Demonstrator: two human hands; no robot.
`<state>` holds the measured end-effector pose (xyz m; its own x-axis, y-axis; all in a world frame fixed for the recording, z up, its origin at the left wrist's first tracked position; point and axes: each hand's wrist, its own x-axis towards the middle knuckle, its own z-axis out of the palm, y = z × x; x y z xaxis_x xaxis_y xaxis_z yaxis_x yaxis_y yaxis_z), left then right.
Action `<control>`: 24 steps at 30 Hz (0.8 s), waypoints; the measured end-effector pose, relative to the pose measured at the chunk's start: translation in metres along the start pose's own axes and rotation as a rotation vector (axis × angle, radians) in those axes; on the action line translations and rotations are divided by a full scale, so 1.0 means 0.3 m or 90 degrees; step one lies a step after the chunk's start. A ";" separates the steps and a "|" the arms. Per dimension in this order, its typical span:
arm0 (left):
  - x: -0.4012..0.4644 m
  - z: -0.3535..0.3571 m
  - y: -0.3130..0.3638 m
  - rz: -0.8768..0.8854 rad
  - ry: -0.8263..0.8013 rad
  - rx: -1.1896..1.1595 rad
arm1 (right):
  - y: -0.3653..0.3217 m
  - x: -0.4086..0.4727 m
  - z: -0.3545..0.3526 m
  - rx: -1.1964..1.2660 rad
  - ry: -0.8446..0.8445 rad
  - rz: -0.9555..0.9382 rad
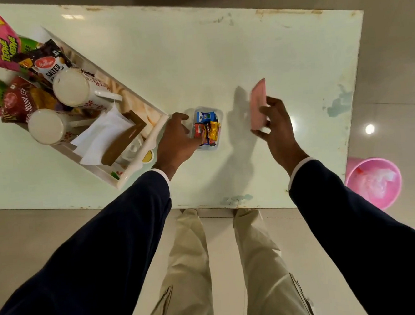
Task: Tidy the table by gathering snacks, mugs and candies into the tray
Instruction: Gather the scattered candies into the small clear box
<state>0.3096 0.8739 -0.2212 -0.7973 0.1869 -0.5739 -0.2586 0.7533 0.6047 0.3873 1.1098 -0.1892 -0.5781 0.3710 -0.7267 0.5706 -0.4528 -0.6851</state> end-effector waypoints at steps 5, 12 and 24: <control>-0.010 -0.032 0.014 -0.011 0.005 -0.129 | 0.044 -0.079 0.077 0.137 -0.004 0.055; 0.000 -0.060 0.025 -0.003 0.010 -0.138 | 0.113 -0.123 0.206 -0.033 0.036 0.065; 0.005 -0.062 0.029 0.059 0.003 -0.014 | 0.131 -0.103 0.270 -0.589 0.096 -0.027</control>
<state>0.2960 0.8691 -0.2063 -0.8211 0.2526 -0.5119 -0.1951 0.7186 0.6675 0.3802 1.0149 -0.1896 -0.5639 0.5030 -0.6550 0.8255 0.3644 -0.4309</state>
